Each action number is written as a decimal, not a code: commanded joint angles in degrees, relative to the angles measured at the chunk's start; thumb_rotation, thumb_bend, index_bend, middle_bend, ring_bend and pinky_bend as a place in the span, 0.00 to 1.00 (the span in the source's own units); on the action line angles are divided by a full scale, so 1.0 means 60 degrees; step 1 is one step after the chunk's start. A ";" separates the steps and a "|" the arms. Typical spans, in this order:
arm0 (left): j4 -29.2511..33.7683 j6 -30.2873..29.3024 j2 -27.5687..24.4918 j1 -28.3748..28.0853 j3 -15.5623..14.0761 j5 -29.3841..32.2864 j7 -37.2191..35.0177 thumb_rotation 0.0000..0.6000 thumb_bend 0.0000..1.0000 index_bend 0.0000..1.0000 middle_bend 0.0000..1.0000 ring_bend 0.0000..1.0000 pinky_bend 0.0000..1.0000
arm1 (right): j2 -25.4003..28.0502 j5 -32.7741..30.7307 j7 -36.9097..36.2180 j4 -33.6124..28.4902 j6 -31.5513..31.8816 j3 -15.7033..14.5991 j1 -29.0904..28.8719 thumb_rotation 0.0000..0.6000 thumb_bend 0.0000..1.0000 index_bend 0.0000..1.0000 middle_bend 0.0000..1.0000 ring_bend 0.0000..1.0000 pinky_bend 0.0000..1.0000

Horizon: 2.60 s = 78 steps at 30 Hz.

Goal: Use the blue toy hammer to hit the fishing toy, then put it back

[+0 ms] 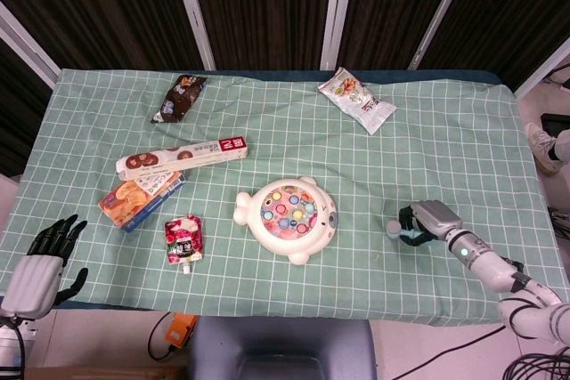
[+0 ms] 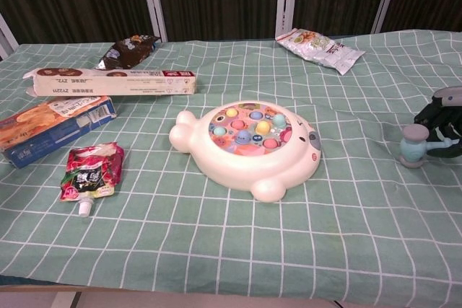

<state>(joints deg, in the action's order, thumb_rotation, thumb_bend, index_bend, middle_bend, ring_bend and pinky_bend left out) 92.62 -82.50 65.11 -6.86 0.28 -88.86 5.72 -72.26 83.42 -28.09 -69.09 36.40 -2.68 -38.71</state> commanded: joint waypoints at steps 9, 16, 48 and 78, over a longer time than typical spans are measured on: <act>0.0023 0.0015 0.0006 -0.0010 -0.0017 0.0026 0.0008 1.00 0.39 0.00 0.00 0.00 0.15 | 0.0045 -0.0147 0.0419 0.0006 -0.0076 -0.0038 0.0106 1.00 0.68 0.92 0.73 0.62 0.74; 0.0040 -0.0002 -0.0011 -0.0011 -0.0039 -0.0001 -0.0020 1.00 0.39 0.00 0.00 0.00 0.15 | 0.0011 -0.0254 0.0569 0.0055 -0.0031 0.0004 0.0195 1.00 0.66 0.85 0.68 0.59 0.71; 0.0058 -0.0001 -0.0032 -0.0020 -0.0066 0.0016 -0.0044 1.00 0.39 0.00 0.00 0.00 0.15 | -0.0068 -0.0325 0.0676 0.0324 -0.0218 0.0044 0.0313 1.00 0.61 0.70 0.57 0.53 0.70; 0.0060 -0.0029 -0.0053 -0.0019 -0.0091 -0.0023 -0.0102 1.00 0.39 0.00 0.00 0.00 0.15 | 0.0106 -0.0639 0.1378 0.0065 -0.0287 0.0191 0.0395 1.00 0.51 0.51 0.45 0.47 0.70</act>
<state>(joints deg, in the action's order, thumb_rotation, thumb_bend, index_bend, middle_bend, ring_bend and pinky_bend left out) 92.98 -82.68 64.79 -6.97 -0.26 -89.00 5.10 -71.65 79.62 -19.99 -68.60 34.59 -1.59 -36.35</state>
